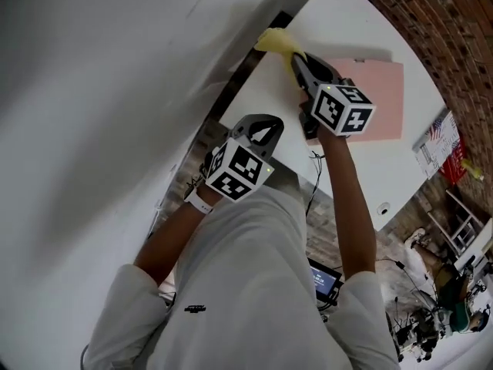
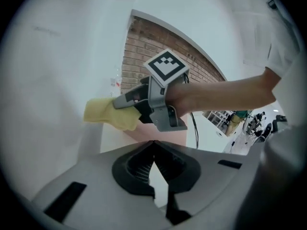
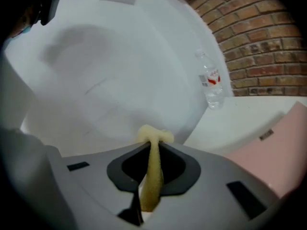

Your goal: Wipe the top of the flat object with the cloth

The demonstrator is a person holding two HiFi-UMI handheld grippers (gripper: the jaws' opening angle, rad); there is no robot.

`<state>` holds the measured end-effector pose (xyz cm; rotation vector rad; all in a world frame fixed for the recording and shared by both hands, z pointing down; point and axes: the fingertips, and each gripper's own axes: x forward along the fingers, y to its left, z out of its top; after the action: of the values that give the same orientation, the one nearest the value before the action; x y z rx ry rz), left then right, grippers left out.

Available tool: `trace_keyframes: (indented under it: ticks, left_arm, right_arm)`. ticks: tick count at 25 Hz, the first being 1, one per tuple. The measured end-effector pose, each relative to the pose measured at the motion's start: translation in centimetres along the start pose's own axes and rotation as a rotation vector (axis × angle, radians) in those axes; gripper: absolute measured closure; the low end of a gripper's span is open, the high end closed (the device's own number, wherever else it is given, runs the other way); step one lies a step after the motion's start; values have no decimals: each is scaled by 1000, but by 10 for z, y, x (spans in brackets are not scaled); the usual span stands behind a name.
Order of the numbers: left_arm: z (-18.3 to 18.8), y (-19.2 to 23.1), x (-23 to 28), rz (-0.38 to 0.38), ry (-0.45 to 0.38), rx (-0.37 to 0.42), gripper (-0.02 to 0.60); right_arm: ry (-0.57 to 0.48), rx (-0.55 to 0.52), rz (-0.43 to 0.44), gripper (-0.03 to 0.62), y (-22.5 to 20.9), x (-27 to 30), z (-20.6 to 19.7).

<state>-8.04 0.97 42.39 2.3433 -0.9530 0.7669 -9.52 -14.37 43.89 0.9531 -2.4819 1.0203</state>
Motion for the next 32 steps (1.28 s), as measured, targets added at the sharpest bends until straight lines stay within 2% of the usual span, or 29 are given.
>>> trace_keyframes:
  ticks: [2, 6, 12, 20, 25, 32]
  left_arm:
    - [-1, 8, -7, 16, -1, -24, 565]
    - [-2, 22, -15, 36, -3, -48, 565]
    - [-10, 38, -16, 31, 4, -97, 565]
    - [-7, 44, -16, 29, 4, -93, 565]
    - [-9, 40, -13, 17, 21, -77, 565]
    - [-11, 23, -2, -11, 47, -51, 563]
  right_arm:
    - [-11, 55, -49, 545, -1, -1, -12]
    - [4, 98, -127, 545, -7, 1, -41]
    - [-14, 172, -324, 545, -25, -7, -62]
    - [-85, 280, -488, 545, -22, -34, -92]
    - [-108, 348, -545, 545, -25, -56, -114]
    - [-102, 387, -561, 545, -25, -83, -138]
